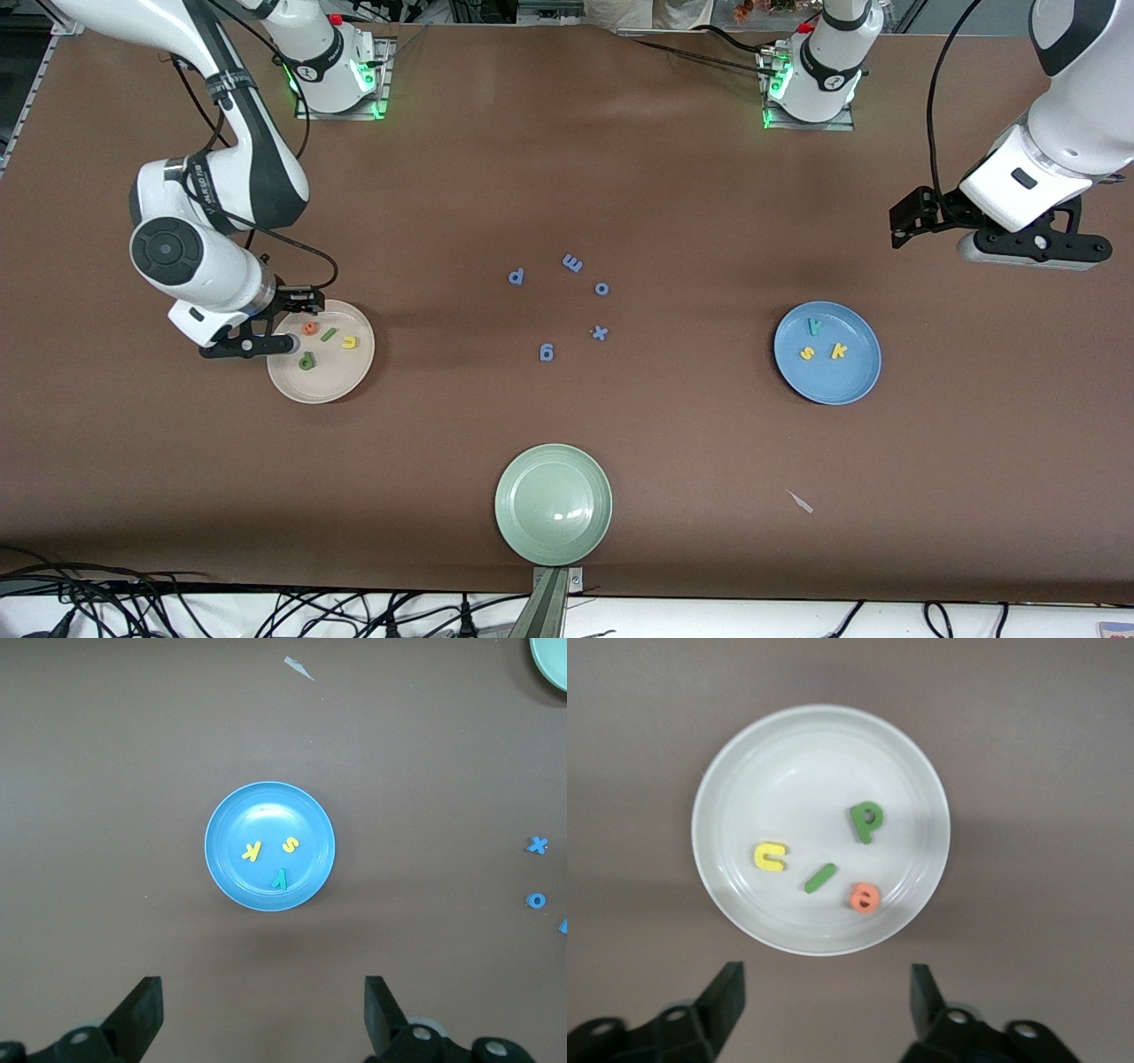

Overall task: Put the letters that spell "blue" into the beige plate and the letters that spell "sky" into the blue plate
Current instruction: 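Release the orange e on the beige plate and raise the right gripper back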

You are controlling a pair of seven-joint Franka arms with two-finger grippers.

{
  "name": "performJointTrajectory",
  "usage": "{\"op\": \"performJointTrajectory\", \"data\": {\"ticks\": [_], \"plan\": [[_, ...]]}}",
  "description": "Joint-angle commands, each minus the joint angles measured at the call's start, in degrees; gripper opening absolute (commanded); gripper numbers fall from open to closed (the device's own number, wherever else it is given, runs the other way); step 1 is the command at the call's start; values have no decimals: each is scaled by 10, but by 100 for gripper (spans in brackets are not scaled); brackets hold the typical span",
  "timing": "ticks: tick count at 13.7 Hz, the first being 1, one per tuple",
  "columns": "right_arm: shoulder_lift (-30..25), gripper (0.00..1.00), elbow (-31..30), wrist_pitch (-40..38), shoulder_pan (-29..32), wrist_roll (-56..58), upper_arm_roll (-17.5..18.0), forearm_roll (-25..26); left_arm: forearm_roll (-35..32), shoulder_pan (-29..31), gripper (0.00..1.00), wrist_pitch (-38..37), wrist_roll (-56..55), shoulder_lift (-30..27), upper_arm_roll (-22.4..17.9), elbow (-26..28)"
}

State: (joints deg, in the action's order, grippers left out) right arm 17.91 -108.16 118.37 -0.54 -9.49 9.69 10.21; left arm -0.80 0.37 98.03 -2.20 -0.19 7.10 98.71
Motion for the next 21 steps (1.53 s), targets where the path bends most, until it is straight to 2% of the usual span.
{"op": "performJointTrajectory", "data": {"ticks": [1, 3, 4, 6, 9, 11, 12, 21], "plan": [[-43, 100, 39, -45, -3, 6, 9, -21, 5, -5, 100, -1, 9, -5, -5, -3], [-68, 100, 88, -111, -3, 9, 12, -30, 5, -5, 100, -1, 9, -5, -5, -3], [-85, 100, 107, -135, -3, 10, 10, -54, 5, -5, 100, -2, 9, -5, -5, -3], [-117, 100, 124, -168, -3, 21, 5, -72, 5, -5, 100, -2, 9, -5, -5, -3], [-156, 100, 134, -232, -7, 65, -45, -74, 5, -5, 100, -2, 9, -5, -5, -3], [-171, 100, 138, -260, -37, 103, -91, -73, 5, -5, 100, -2, 9, -6, -5, -3], [-172, 100, 148, -276, -43, 102, -100, -75, 5, -5, 100, -3, 9, -5, -5, -3], [-160, 100, 177, -298, -46, 104, -101, -70, 5, -5, 100, -3, 9, -5, -5, -3]]}}
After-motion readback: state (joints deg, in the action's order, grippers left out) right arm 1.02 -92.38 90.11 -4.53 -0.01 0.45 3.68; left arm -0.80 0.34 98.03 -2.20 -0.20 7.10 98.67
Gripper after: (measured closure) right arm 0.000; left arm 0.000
